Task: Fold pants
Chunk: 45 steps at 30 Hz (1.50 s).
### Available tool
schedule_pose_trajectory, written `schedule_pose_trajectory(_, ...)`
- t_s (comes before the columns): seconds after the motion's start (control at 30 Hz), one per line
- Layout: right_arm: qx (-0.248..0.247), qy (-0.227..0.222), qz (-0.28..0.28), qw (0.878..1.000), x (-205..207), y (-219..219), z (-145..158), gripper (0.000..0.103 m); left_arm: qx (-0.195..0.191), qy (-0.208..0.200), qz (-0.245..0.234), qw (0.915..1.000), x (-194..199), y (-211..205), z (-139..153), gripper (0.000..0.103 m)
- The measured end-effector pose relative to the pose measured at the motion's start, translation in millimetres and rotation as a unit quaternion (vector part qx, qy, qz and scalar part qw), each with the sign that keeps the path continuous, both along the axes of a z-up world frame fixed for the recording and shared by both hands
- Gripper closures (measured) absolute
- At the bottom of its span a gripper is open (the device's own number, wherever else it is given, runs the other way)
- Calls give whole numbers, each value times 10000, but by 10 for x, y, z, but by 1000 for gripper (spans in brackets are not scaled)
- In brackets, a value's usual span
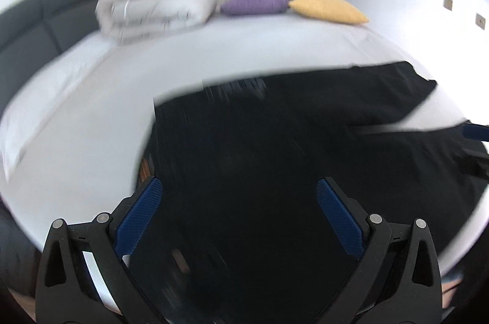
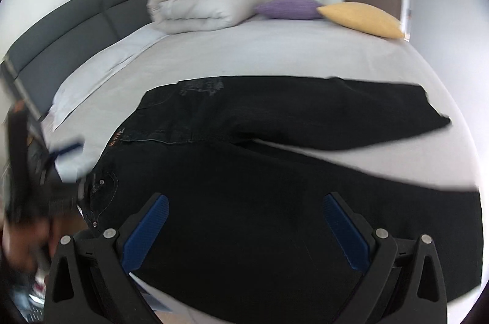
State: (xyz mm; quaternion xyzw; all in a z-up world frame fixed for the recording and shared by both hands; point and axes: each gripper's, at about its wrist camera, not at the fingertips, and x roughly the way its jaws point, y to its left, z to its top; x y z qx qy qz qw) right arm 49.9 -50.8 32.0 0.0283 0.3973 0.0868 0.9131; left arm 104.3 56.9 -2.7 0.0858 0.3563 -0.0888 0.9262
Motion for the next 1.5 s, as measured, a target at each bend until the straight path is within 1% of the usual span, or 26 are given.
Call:
schedule_pose_trajectory(0.07, -49, -36, 218, 9997, 129, -36, 10, 0, 72, 31, -339, 9994, 448, 78, 34, 0)
schedule_pose_trajectory(0.1, -106, -45, 355, 9993, 241, -78, 18, 1, 159, 84, -394, 9991, 617, 103, 30, 0)
schedule_pose_trajectory(0.17, -187, -5, 547, 9983, 403, -156, 22, 4, 273, 330, -677, 9968, 1168, 200, 3, 0)
schedule_pose_trajectory(0.27, -256, 16, 773, 9967, 614, -277, 22, 5, 532, 710, -862, 9923, 1863, 301, -99, 0)
schedule_pose_trajectory(0.3, -273, 30, 835, 9961, 675, -319, 16, 6, 557, 791, -919, 9911, 1986, 378, -145, 0)
schedule_pose_trajectory(0.33, -297, 44, 906, 9954, 735, -353, 3, 7, 584, 1002, -1054, 9876, 2236, 410, -195, 0)
schedule_pose_trajectory(0.4, -392, 89, 1096, 9932, 868, -407, -49, 8, 611, 1237, -1178, 9834, 2587, 431, -269, 0)
schedule_pose_trajectory(0.5, -464, 159, 1356, 9895, 1067, -459, -147, 13, 577, 1475, -1366, 9779, 2860, 439, -403, 2)
schedule_pose_trajectory(0.57, -490, 260, 1535, 9866, 1198, -478, -212, 19, 636, 1816, -1628, 9677, 3100, 394, -578, 6)
schedule_pose_trajectory(0.6, -499, 296, 1629, 9849, 1259, -478, -237, 22, 713, 1978, -1746, 9619, 3155, 377, -666, 11)
schedule_pose_trajectory(0.67, -552, 346, 1826, 9810, 1426, -470, -274, 24, 874, 2283, -1887, 9511, 3255, 353, -866, 12)
schedule_pose_trajectory(0.7, -549, 361, 1882, 9799, 1495, -466, -277, 26, 896, 2407, -1904, 9475, 3300, 372, -959, 13)
schedule_pose_trajectory(0.77, -514, 361, 2049, 9768, 1668, -443, -278, 29, 733, 2498, -1902, 9466, 3362, 420, -1015, 16)
schedule_pose_trajectory(0.8, -523, 354, 2103, 9756, 1740, -423, -275, 31, 628, 2493, -1919, 9471, 3381, 440, -1009, 28)
schedule_pose_trajectory(0.83, -556, 348, 2177, 9738, 1836, -389, -270, 31, 525, 2504, -1987, 9461, 3386, 443, -998, 43)
schedule_pose_trajectory(0.87, -603, 320, 2254, 9719, 1925, -345, -262, 33, 493, 2509, -2042, 9450, 3380, 433, -986, 49)
schedule_pose_trajectory(0.93, -677, 264, 2369, 9688, 2096, -234, -242, 33, 479, 2513, -2148, 9426, 3345, 402, -959, 73)
schedule_pose_trajectory(0.97, -693, 252, 2419, 9675, 2178, -191, -239, 33, 493, 2489, -2179, 9424, 3311, 380, -945, 77)
schedule_pose_trajectory(1.0, -719, 219, 2464, 9663, 2270, -125, -233, 33, 567, 2417, -2180, 9438, 3280, 357, -925, 84)
schedule_pose_trajectory(1.03, -761, 196, 2503, 9650, 2366, -47, -232, 33, 640, 2279, -2169, 9470, 3150, 331, -882, 92)
schedule_pose_trajectory(1.07, -817, 193, 2552, 9632, 2453, 35, -238, 34, 679, 2141, -2140, 9507, 3017, 307, -806, 94)
schedule_pose_trajectory(1.1, -888, 204, 2612, 9610, 2530, 97, -249, 36, 726, 1887, -2113, 9563, 2915, 307, -727, 97)
schedule_pose_trajectory(1.2, -1194, 271, 2895, 9493, 2741, 340, -277, 43, 800, 1271, -2041, 9674, 2610, 334, -533, 98)
schedule_pose_trajectory(1.3, -1430, 258, 3034, 9417, 2879, 507, -288, 44, 743, 884, -2002, 9729, 2335, 389, -404, 98)
schedule_pose_trajectory(1.4, -1660, 195, 3200, 9325, 3031, 661, -288, 44, 747, 562, -1981, 9757, 2113, 351, -352, 98)
schedule_pose_trajectory(1.5, -2003, 164, 3349, 9206, 3143, 802, -360, 44, 756, 386, -1951, 9771, 1937, 313, -373, 98)
